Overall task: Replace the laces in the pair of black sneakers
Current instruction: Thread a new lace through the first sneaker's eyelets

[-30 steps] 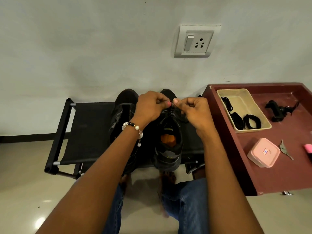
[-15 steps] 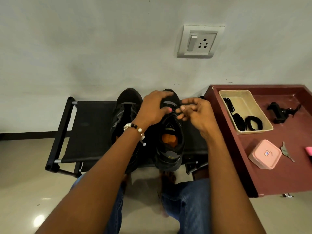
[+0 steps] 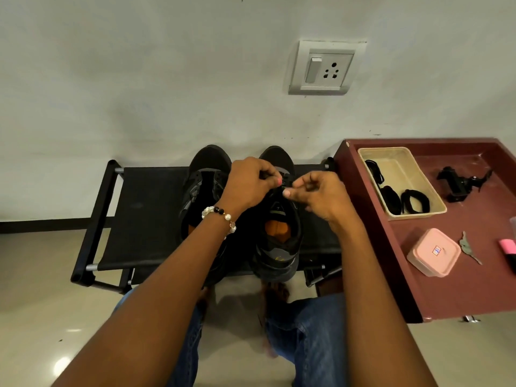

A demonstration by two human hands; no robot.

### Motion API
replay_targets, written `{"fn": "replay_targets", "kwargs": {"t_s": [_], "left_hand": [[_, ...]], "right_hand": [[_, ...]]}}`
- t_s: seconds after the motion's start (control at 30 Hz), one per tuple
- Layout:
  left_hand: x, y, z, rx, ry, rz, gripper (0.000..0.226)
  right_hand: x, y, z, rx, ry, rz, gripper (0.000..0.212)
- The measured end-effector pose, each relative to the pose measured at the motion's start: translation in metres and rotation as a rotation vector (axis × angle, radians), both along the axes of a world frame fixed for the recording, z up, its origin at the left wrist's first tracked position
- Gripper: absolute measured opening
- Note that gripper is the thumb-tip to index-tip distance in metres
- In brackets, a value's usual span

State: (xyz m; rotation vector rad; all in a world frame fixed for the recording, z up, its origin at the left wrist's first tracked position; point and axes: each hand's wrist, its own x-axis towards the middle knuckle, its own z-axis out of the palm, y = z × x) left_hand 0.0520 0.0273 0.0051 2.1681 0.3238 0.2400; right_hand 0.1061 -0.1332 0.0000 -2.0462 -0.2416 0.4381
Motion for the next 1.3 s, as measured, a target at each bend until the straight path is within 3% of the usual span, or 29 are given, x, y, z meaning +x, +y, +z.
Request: {"fn": "replay_targets", "kwargs": {"t_s": [0.1, 0.27, 0.53, 0.67, 0.8, 0.9, 1.1, 1.13, 1.23, 1.3], "left_hand": [[-0.003, -0.005, -0.006, 0.038, 0.090, -0.016, 0.003], [-0.002, -0.019, -0.013, -0.032, 0.137, 0.131, 0.009], [-0.006, -0.044, -0.019, -0.013, 0.152, 0.300, 0.010], [-0.007, -0.050, -0.023, -0.181, 0.192, 0.419, 0.004], [-0.002, -0.047, -0.022, -0.377, 0.289, 0.476, 0.014], [0.004, -0.045, -0.024, -0.448, 0.346, 0.509, 0.009], [0.004, -0.039, -0.026, -0.384, 0.347, 0.452, 0.014], [0.002, -0.039, -0.024, -0.367, 0.331, 0.431, 0.007], [-0.001, -0.036, -0.028, -0.288, 0.286, 0.353, 0.025], [-0.004, -0.033, -0.025, -0.247, 0.261, 0.315, 0.019]], "right_hand": [[-0.004, 0.002, -0.004, -0.205, 0.038, 0.102, 0.040], [-0.005, 0.003, -0.007, -0.302, -0.074, 0.087, 0.011], [-0.007, 0.000, -0.006, -0.305, -0.146, 0.091, 0.005], [-0.005, -0.003, -0.006, -0.305, -0.123, 0.170, 0.012], [-0.002, -0.012, -0.006, -0.119, 0.064, 0.190, 0.017], [-0.002, -0.011, -0.010, -0.021, 0.128, 0.113, 0.023], [-0.004, 0.005, -0.015, -0.021, 0.046, -0.156, 0.009], [-0.005, 0.008, -0.015, -0.024, 0.047, -0.185, 0.010], [-0.006, 0.013, -0.015, -0.077, 0.054, -0.242, 0.022], [-0.004, 0.013, -0.013, -0.019, 0.118, -0.336, 0.026]]}}
